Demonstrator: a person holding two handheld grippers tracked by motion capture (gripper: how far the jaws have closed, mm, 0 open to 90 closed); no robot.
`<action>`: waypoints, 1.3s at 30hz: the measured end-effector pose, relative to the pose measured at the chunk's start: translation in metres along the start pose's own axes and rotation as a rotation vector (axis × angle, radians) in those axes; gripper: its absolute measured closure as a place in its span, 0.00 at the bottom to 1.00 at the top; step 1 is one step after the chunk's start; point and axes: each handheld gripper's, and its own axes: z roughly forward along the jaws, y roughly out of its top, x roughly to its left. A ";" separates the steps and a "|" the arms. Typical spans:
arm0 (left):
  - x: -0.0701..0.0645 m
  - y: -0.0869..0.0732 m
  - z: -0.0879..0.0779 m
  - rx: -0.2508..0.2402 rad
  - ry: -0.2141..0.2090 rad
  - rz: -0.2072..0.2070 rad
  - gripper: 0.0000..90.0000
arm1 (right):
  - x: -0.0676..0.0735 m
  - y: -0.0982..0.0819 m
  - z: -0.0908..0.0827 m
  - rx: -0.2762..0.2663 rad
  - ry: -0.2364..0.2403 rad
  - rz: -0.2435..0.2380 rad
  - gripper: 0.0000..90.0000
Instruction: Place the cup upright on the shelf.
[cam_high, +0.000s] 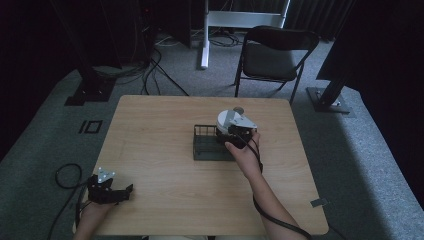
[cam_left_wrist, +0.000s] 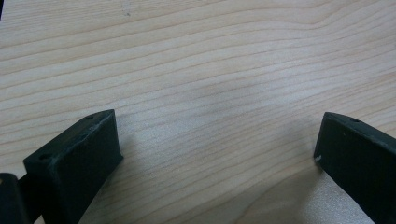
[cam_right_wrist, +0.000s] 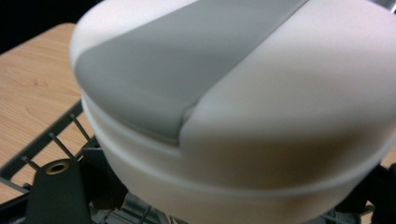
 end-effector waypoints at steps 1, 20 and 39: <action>0.000 0.000 0.000 0.000 0.000 0.000 0.01 | 0.000 0.000 0.002 0.011 0.003 0.002 0.20; 0.000 0.000 0.000 0.001 0.000 0.001 0.01 | -0.001 -0.008 0.018 0.089 0.037 0.023 0.20; 0.000 0.000 0.000 0.000 0.000 0.000 0.01 | -0.001 -0.018 0.013 0.081 0.046 -0.027 0.20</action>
